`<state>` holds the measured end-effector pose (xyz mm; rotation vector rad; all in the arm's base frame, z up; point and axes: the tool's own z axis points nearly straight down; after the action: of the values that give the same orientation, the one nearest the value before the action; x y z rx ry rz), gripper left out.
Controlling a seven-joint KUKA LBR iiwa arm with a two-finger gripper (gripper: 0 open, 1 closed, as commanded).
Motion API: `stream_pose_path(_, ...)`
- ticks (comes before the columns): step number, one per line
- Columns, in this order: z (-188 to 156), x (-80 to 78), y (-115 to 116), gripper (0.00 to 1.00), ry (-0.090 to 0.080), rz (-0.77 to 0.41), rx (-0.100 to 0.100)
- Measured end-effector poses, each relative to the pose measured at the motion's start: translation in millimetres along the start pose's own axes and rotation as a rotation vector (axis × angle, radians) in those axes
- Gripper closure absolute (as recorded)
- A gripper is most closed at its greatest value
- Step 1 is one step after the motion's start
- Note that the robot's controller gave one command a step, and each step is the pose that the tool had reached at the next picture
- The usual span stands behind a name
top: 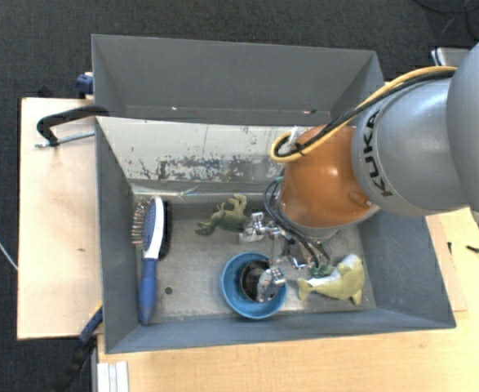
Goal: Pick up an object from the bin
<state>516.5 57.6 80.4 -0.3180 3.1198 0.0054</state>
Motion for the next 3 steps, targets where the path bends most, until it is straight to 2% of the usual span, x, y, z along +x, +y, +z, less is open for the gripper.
stream_pose_path(1,2.1,3.1,-5.2,0.00,-0.002,0.076,-0.002)
stream_pose_path(2,0.4,1.4,-3.2,0.00,0.001,0.075,0.000)
stream_pose_path(3,-0.8,3.7,-1.9,1.00,0.016,0.075,-0.002)
